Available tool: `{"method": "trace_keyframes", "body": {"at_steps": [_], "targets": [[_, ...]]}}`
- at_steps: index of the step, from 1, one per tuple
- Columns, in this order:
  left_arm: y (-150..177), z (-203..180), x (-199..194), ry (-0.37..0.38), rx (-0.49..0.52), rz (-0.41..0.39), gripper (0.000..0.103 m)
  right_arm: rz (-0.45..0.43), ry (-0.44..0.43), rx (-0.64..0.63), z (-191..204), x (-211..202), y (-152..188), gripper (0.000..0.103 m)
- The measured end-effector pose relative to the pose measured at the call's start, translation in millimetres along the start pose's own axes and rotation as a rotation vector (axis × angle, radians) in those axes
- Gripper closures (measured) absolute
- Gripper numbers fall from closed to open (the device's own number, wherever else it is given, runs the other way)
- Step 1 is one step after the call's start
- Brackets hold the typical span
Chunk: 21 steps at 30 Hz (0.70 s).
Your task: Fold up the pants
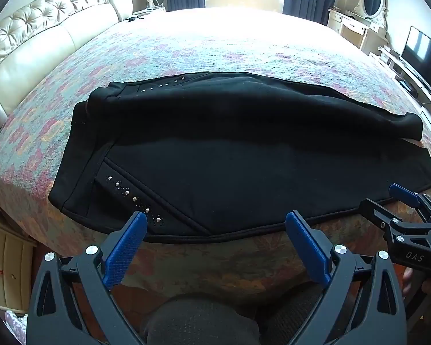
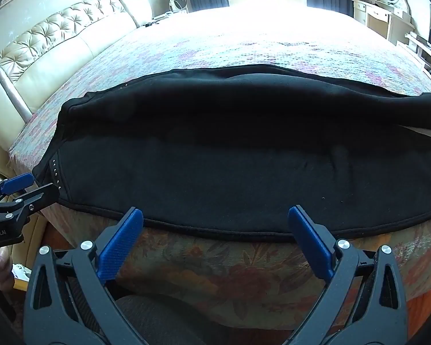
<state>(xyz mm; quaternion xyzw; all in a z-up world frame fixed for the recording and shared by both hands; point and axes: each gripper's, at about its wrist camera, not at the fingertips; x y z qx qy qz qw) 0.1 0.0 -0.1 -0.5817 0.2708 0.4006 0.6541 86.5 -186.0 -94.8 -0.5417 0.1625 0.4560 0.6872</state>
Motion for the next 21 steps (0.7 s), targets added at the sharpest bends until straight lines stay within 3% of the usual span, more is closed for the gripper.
{"method": "trace_keyframes", "body": {"at_steps": [21], "targets": [[-2.3, -1.4, 2.8, -0.004, 0.004, 0.023, 0.007, 0.017, -0.007, 0.009, 2.2, 5.8, 2.0, 0.002]]}}
Point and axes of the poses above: each gripper's, at about its wrist camera, not at the fingertips, and x roughly the way its jaws point, z to its left, y to its underside, and after that the axes turned 12 degrees about -y, right-handed
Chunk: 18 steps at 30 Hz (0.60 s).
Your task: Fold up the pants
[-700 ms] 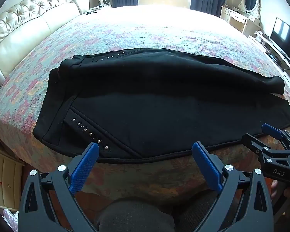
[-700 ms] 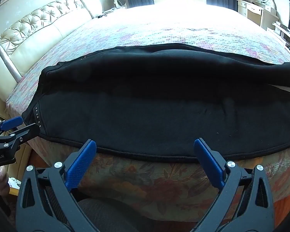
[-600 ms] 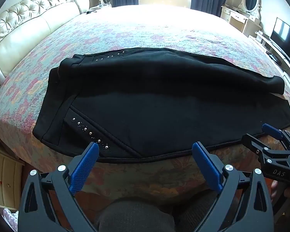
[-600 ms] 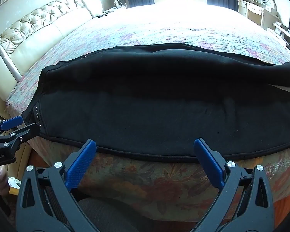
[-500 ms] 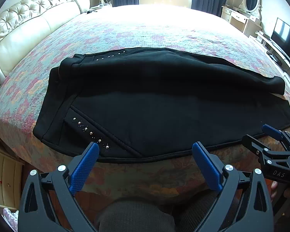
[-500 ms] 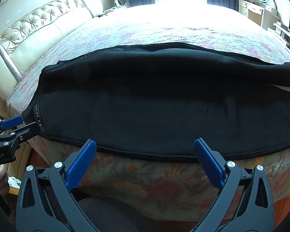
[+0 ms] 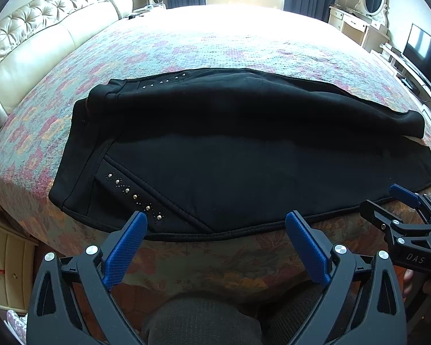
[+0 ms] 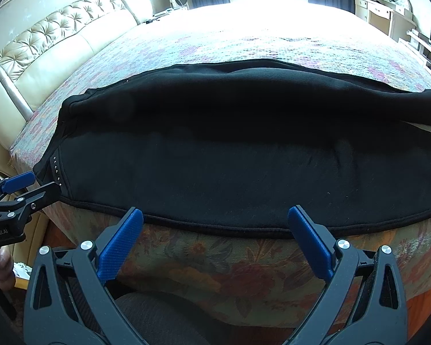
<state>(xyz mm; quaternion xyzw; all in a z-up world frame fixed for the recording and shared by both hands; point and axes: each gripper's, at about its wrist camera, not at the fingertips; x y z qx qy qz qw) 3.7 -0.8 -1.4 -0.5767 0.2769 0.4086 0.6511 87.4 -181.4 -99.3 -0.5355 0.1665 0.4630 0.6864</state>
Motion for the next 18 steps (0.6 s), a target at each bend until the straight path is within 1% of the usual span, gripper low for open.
{"method": "trace_keyframes", "body": {"at_steps": [9, 18], "targets": [[0.2, -2.1, 0.2, 0.009, 0.009, -0.004, 0.007, 0.003, -0.002, -0.002, 1.9, 0.9, 1.6, 0.002], [0.3, 1.0, 0.0, 0.006, -0.004, -0.019, 0.007, -0.007, 0.001, 0.003, 2.6, -1.3, 3.4, 0.002]]}}
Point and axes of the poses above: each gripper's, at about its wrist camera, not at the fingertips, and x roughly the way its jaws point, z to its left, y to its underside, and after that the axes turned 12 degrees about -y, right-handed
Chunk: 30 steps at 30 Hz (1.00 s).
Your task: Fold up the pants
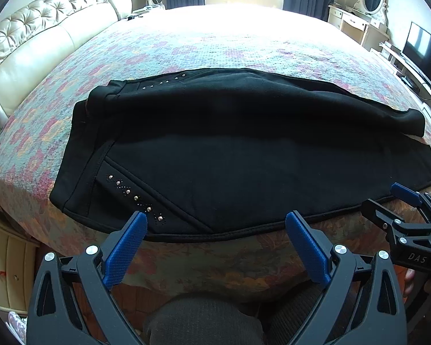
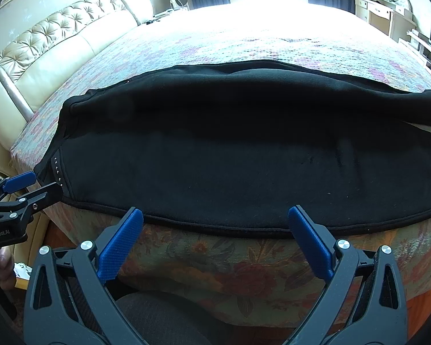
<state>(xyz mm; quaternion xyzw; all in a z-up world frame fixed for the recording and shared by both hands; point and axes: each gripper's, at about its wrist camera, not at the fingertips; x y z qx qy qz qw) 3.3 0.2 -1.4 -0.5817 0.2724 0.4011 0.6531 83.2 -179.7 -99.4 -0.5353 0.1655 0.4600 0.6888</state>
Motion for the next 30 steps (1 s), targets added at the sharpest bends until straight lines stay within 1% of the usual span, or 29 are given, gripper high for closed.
{"method": "trace_keyframes", "body": {"at_steps": [3, 6, 9, 11, 12, 13, 14, 15, 16, 17, 18, 19, 20, 21, 22, 23, 24, 25, 26, 27, 29, 30], "targets": [[0, 1, 0, 0.008, -0.004, -0.004, 0.007, 0.001, -0.001, 0.002, -1, -1, 1, 0.002], [-2, 5, 0, 0.053, -0.012, 0.011, 0.007, 0.0, -0.005, 0.0, -2, -1, 0, 0.002], [-8, 15, 1, 0.143, -0.048, 0.043, 0.007, -0.003, -0.007, -0.003, -3, -3, -2, 0.002], [-14, 30, -1, 0.195, -0.113, 0.049, 0.007, -0.003, -0.011, 0.003, -4, -4, -3, 0.002], [-21, 45, -8, 0.249, -0.165, 0.023, 0.007, -0.004, -0.013, 0.008, -5, -5, -3, 0.002], [-27, 57, -13, 0.288, -0.198, -0.008, 0.007, -0.006, -0.014, 0.013, -5, -6, -4, 0.002], [-35, 75, -22, 0.33, -0.252, -0.06, 0.007, -0.01, -0.023, 0.021, -6, -8, -5, 0.002], [-41, 91, -31, 0.339, -0.291, -0.123, 0.007, -0.014, -0.032, 0.026, -7, -11, -6, 0.002], [-46, 103, -37, 0.326, -0.319, -0.183, 0.007, -0.017, -0.037, 0.031, -7, -13, -7, 0.002], [-52, 122, -32, 0.313, -0.376, -0.202, 0.007, -0.021, -0.046, 0.035, -7, -15, -8, 0.002], [-56, 130, -23, 0.297, -0.383, -0.156, 0.007, -0.023, -0.05, 0.034, -6, -16, -9, 0.002], [-64, 134, -4, 0.28, -0.343, -0.053, 0.007, -0.025, -0.052, 0.031, -6, -17, -10, 0.002], [-74, 146, 27, 0.312, -0.31, 0.061, 0.007, -0.026, -0.055, 0.025, -5, -18, -11, 0.002], [-72, 150, 46, 0.287, -0.311, 0.083, 0.007, -0.023, -0.059, 0.021, -4, -18, -13, 0.002], [-75, 165, 62, 0.296, -0.352, 0.075, 0.007, -0.02, -0.064, 0.018, -3, -18, -14, 0.002], [-81, 190, 85, 0.335, -0.432, 0.078, 0.007, -0.016, -0.071, 0.017, -2, -18, -15, 0.002], [-86, 205, 99, 0.381, -0.484, 0.092, 0.007, -0.014, -0.075, 0.018, -3, -18, -17, 0.002], [-93, 226, 119, 0.46, -0.565, 0.124, 0.007, -0.016, -0.082, 0.021, -3, -18, -18, 0.002], [-98, 250, 149, 0.515, -0.675, 0.149, 0.007, -0.017, -0.084, 0.022, -3, -18, -19, 0.002], [-107, 266, 164, 0.562, -0.757, 0.204, 0.007, -0.013, -0.082, 0.023, -4, -16, -20, 0.002], [-118, 286, 209, 0.599, -0.834, 0.249, 0.007, 0.002, -0.078, 0.03, -7, -10, -22, 0.002], [-120, 288, 225, 0.601, -0.835, 0.251, 0.007, 0.014, -0.077, 0.039, -9, -6, -23, 0.002]]}}
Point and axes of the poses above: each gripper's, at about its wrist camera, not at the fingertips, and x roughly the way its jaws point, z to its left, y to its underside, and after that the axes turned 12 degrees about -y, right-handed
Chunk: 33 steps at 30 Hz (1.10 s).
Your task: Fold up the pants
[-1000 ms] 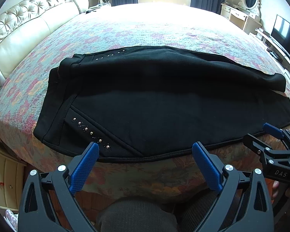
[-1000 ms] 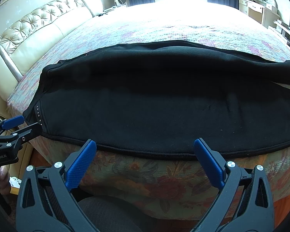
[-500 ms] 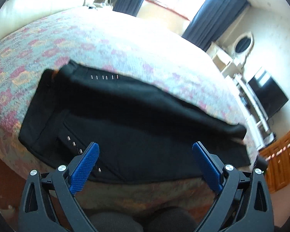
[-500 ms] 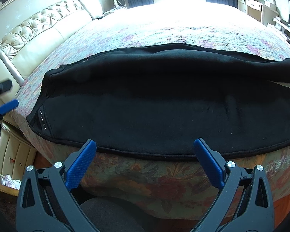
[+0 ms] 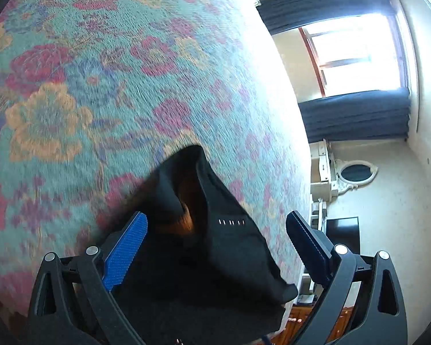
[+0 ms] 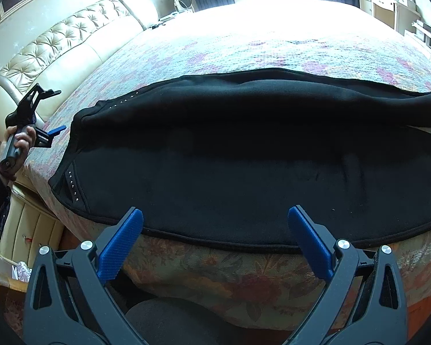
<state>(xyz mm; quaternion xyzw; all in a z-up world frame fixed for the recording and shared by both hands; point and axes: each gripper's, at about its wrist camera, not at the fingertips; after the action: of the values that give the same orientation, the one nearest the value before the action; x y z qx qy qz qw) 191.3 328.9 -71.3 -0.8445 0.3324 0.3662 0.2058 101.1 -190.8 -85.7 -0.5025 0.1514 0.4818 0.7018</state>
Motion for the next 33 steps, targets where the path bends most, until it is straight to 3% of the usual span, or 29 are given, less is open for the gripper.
{"method": "trace_keyframes", "body": {"at_steps": [3, 7, 8, 10, 13, 18, 22, 23, 26, 28, 29, 30, 31, 32, 33], "targets": [[-32, 2, 31, -0.007, 0.051, 0.025, 0.007, 0.037, -0.002, 0.04, -10, 13, 0, 0.002], [-26, 5, 101, 0.005, 0.104, 0.244, 0.007, 0.064, -0.024, 0.096, -19, 25, -3, 0.002], [-29, 4, 100, 0.011, 0.132, 0.246, 0.007, 0.067, -0.034, 0.096, -18, 26, -4, 0.002], [-23, -4, 115, 0.062, 0.179, 0.281, 0.007, 0.073, -0.061, 0.101, -16, 29, -10, 0.002], [-16, -11, 130, 0.214, 0.13, 0.398, 0.007, 0.073, -0.103, 0.131, -16, 34, -14, 0.002], [-18, -26, 141, 0.133, 0.192, 0.367, 0.007, 0.1, -0.127, 0.122, -11, 44, -15, 0.002], [-1, -51, 148, 0.083, 0.34, 0.374, 0.007, 0.114, -0.183, 0.15, -12, 44, -18, 0.002], [-2, -54, 152, 0.074, 0.332, 0.378, 0.007, 0.123, -0.2, 0.16, -13, 45, -19, 0.002], [-17, -52, 161, 0.074, 0.177, 0.389, 0.007, 0.132, -0.24, 0.158, -10, 45, -23, 0.002], [-28, -69, 163, 0.04, 0.219, 0.399, 0.007, 0.128, -0.258, 0.122, -5, 44, -31, 0.002], [-24, -75, 163, 0.006, 0.273, 0.396, 0.013, 0.122, -0.27, 0.101, -3, 43, -37, 0.002], [-18, -90, 165, -0.055, 0.354, 0.382, 0.04, 0.108, -0.282, 0.073, -2, 39, -47, 0.002], [-14, -101, 168, -0.106, 0.406, 0.373, 0.06, 0.096, -0.292, 0.049, -1, 38, -56, 0.002], [-13, -106, 173, -0.159, 0.433, 0.377, 0.09, 0.087, -0.309, 0.015, 1, 38, -69, 0.002], [-11, -110, 180, -0.191, 0.437, 0.387, 0.09, 0.081, -0.315, -0.016, 2, 41, -80, 0.002]]}}
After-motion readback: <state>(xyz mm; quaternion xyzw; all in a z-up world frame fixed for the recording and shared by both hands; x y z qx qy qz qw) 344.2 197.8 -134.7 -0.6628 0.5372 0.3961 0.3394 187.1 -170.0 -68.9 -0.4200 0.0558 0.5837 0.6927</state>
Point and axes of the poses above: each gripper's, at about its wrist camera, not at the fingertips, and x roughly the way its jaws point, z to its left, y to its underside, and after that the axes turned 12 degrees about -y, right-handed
